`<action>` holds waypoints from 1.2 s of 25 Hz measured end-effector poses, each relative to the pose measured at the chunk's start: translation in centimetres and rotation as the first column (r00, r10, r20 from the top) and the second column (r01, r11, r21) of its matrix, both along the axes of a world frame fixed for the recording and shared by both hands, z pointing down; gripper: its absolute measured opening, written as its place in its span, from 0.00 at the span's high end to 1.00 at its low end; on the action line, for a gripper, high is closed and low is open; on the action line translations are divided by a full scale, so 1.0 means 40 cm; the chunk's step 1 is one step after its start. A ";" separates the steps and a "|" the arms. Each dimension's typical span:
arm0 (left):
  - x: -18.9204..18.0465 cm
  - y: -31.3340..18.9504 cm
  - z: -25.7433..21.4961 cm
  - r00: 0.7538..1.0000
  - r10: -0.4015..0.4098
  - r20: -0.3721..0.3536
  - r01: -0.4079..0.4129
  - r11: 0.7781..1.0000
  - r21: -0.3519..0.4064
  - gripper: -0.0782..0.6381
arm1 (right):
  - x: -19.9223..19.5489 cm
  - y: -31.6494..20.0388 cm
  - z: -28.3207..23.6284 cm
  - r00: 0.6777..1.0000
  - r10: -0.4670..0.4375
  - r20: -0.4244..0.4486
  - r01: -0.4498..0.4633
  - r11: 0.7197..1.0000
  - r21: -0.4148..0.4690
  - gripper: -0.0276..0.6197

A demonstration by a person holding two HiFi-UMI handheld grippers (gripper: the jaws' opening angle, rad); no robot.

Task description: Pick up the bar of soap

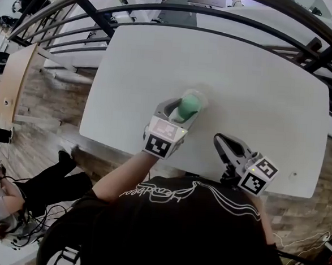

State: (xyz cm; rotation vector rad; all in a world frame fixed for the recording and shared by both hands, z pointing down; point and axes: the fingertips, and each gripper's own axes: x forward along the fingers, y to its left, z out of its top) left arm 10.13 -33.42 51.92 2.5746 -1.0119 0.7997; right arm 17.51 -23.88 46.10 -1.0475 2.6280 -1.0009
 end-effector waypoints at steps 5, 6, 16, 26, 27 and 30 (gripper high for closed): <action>-0.026 0.041 -0.138 0.998 0.010 -0.068 -0.005 0.997 0.074 0.52 | -0.037 0.050 -0.061 1.000 0.029 -0.001 -0.029 0.999 0.033 0.93; -0.031 0.043 -0.166 0.996 0.014 -0.083 -0.007 0.996 0.086 0.52 | -0.042 0.050 -0.075 0.999 0.034 -0.002 -0.034 0.999 0.041 0.93; -0.074 0.225 -0.313 0.957 0.075 -0.280 -0.045 0.993 0.111 0.53 | -0.080 0.166 -0.152 0.996 0.071 -0.046 -0.066 0.991 0.118 0.93; -0.185 0.434 -0.459 0.918 0.173 -0.358 -0.107 0.975 0.196 0.52 | -0.221 0.298 -0.244 0.998 0.042 -0.041 -0.034 0.982 0.187 0.93; -0.194 0.454 -0.467 0.913 0.184 -0.364 -0.118 0.973 0.197 0.53 | -0.233 0.311 -0.251 0.999 0.036 -0.040 -0.028 0.981 0.192 0.93; -0.246 0.529 -0.496 0.893 0.224 -0.390 -0.151 0.966 0.208 0.53 | -0.295 0.362 -0.283 0.998 0.019 -0.056 -0.005 0.973 0.231 0.93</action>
